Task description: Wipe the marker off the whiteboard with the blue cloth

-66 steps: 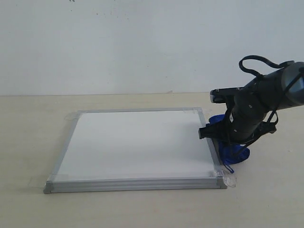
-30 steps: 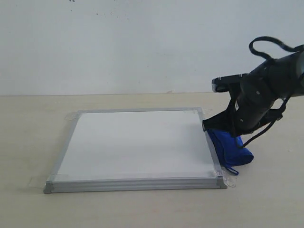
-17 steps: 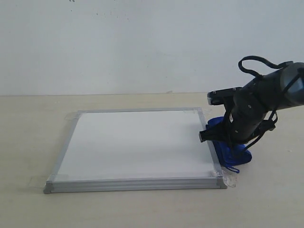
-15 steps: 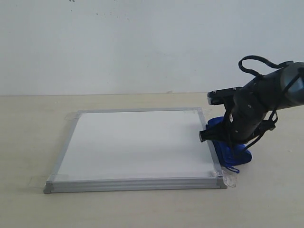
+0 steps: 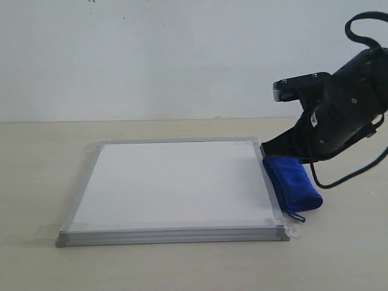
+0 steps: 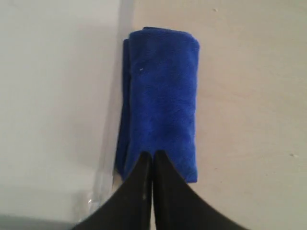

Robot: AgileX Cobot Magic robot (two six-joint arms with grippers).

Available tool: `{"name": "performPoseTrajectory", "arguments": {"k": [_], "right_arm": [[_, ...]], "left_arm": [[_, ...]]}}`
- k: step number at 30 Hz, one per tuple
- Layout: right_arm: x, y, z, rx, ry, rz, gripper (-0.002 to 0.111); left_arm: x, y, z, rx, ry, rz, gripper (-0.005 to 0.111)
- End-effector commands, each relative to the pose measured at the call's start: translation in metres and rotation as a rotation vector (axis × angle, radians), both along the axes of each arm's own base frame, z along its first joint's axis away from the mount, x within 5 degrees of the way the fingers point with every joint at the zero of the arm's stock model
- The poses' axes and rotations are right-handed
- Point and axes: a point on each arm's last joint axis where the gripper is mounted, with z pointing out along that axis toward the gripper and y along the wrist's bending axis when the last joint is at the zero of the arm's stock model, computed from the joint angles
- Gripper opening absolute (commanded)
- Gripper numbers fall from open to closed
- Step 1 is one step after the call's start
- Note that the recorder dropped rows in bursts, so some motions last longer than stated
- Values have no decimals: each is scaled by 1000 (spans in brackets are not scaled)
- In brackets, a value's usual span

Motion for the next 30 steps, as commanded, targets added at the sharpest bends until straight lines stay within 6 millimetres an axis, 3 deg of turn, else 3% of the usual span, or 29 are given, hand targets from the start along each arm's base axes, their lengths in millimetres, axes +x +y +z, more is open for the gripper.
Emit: {"name": "performPoseTrajectory", "arguments": {"k": [1,7,15,22,27,30], "right_arm": [[-44,18,29,20,-52,103,0],[-118,30,69,107,-176,265,0],[-196,-1,99,310,-306,291,0],[-232,-37,127,425,-441,273,0],[-238,-43,131,440,-470,276,0],[-235,-46,133,329,-533,328,0]], "left_arm": [[0,0,0,-4,-10,-5,4],[0,0,0,-4,-10,-5,4],[0,0,0,-4,-10,-5,4],[0,0,0,-4,-10,-5,4],[0,0,0,-4,-10,-5,4],[0,0,0,-4,-10,-5,4]]}}
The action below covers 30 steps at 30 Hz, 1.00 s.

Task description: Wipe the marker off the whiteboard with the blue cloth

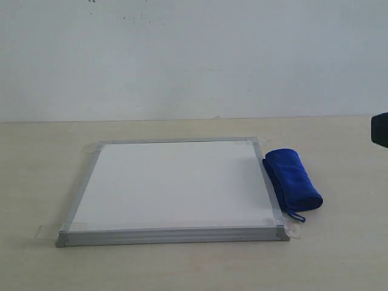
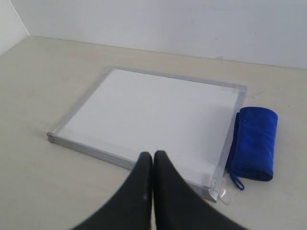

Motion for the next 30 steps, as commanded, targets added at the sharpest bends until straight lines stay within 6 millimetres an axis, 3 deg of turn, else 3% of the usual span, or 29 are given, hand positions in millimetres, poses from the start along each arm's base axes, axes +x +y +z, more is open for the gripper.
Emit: {"name": "performPoseTrajectory", "arguments": {"k": [1,8,14,18,24,30], "right_arm": [[2,-5,1,-120,-91,3,0],[-6,-32,-4,-128,-315,-104,0],[-37,-62,-41,-64,-512,-277,0],[-51,-72,-69,-32,-549,-409,0],[-50,-71,-110,21,-542,-460,0],[-45,-65,-133,20,-544,-399,0]], "left_arm": [[0,0,0,-4,-10,-5,4],[0,0,0,-4,-10,-5,4],[0,0,0,-4,-10,-5,4],[0,0,0,-4,-10,-5,4],[0,0,0,-4,-10,-5,4],[0,0,0,-4,-10,-4,4]]}}
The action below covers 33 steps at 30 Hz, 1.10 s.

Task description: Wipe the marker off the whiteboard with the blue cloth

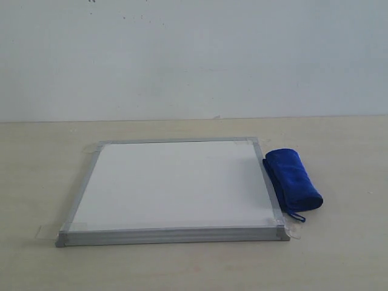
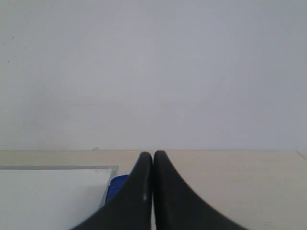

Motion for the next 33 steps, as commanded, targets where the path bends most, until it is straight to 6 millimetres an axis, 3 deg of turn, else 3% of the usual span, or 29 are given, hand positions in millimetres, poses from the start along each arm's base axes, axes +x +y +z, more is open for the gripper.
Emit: {"name": "performPoseTrajectory", "arguments": {"k": [1,15,23,33], "right_arm": [[1,3,-10,10,-12,29,0],[0,2,-1,209,-85,52,0],[1,2,-12,78,22,19,0],[-1,2,-40,26,325,19,0]], "left_arm": [[0,0,0,-4,-10,-4,4],[0,0,0,-4,-10,-4,4],[0,0,0,-4,-10,-4,4],[0,0,0,-4,-10,-4,4]]}}
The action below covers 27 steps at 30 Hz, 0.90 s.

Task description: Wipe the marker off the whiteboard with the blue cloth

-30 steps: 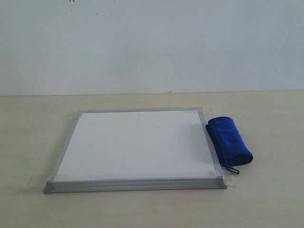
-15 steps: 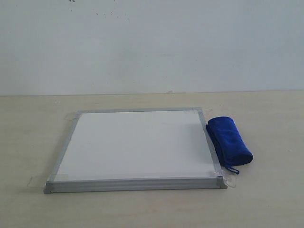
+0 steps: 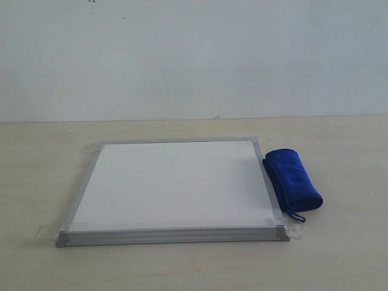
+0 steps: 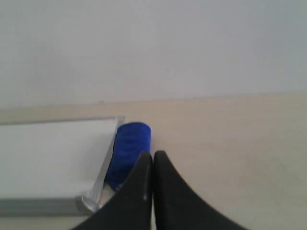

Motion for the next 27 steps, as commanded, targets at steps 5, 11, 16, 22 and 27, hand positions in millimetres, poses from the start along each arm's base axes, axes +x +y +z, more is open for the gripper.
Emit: {"name": "performPoseTrajectory", "arguments": {"k": [5,11,16,22,27], "right_arm": [[-3,0,-14,-32,153,5,0],[-3,0,-16,-21,178,5,0],[-4,0,-16,-22,179,5,0],[-4,0,-16,-22,179,5,0],[-4,0,-16,-22,179,5,0]], "left_arm": [[0,0,0,-4,-8,-4,4],[0,0,0,-4,-8,-4,4],[0,0,0,-4,-8,-4,4],[0,0,0,-4,-8,-4,4],[0,0,0,-4,-8,-4,4]]}}
